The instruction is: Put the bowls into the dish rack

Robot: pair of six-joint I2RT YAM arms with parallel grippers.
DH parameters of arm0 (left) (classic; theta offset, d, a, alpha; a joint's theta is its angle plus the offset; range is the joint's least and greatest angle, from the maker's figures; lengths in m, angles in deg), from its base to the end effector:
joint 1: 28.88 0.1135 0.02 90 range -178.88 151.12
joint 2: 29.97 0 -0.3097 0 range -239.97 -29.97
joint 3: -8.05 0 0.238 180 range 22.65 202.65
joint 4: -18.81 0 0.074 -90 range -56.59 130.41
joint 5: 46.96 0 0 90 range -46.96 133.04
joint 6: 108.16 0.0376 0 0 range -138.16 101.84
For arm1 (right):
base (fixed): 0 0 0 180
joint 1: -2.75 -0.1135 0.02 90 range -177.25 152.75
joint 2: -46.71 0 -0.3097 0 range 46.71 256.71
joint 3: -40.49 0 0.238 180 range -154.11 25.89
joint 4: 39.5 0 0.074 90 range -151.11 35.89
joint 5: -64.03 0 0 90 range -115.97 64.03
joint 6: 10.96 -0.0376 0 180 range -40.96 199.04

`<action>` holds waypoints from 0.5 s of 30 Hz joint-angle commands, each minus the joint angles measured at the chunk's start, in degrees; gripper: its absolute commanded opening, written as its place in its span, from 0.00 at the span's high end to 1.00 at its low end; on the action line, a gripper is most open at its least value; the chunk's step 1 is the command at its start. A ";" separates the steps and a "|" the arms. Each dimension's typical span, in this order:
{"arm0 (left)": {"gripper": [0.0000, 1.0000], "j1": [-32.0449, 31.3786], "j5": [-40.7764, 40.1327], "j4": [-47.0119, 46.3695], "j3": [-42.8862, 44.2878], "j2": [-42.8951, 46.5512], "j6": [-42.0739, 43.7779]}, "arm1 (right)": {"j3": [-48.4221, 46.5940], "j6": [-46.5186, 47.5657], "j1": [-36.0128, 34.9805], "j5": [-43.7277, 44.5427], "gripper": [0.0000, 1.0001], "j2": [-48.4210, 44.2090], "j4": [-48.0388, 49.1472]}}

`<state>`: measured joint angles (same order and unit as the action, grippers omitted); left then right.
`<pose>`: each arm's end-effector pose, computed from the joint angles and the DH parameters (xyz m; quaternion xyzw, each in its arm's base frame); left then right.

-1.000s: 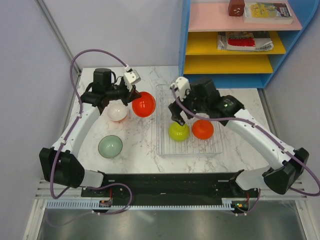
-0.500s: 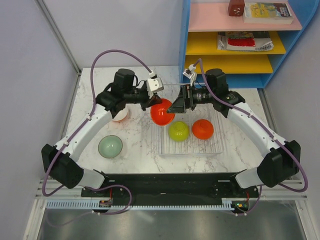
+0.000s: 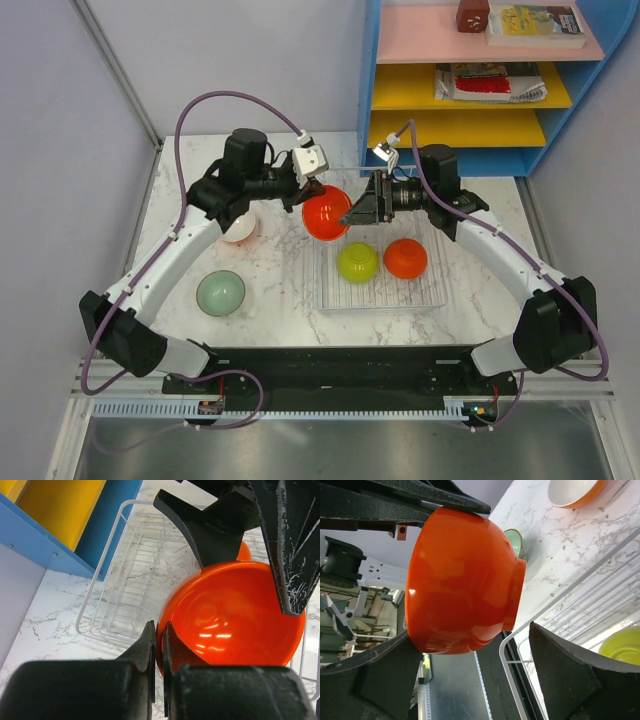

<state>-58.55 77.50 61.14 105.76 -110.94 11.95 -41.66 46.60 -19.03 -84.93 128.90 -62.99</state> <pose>0.2449 -0.1640 0.4426 0.5396 0.6220 -0.2487 0.5100 0.2681 0.1418 0.3829 -0.2009 0.7500 0.5838 0.2371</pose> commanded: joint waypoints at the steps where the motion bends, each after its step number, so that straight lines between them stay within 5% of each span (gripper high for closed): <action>1: 0.98 -0.56 0.26 -1.71 2.32 0.64 -1.10 | 1.89 -6.22 0.95 -5.46 0.09 -1.25 11.78; 15: 0.98 -1.00 1.23 -1.62 1.79 0.29 -1.72 | 7.51 -17.99 2.27 -7.04 0.13 -1.33 30.40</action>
<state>-59.03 77.57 61.14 105.76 -110.94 11.86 -35.45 32.83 -16.89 -89.76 128.40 -42.07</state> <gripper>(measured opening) 0.049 0.864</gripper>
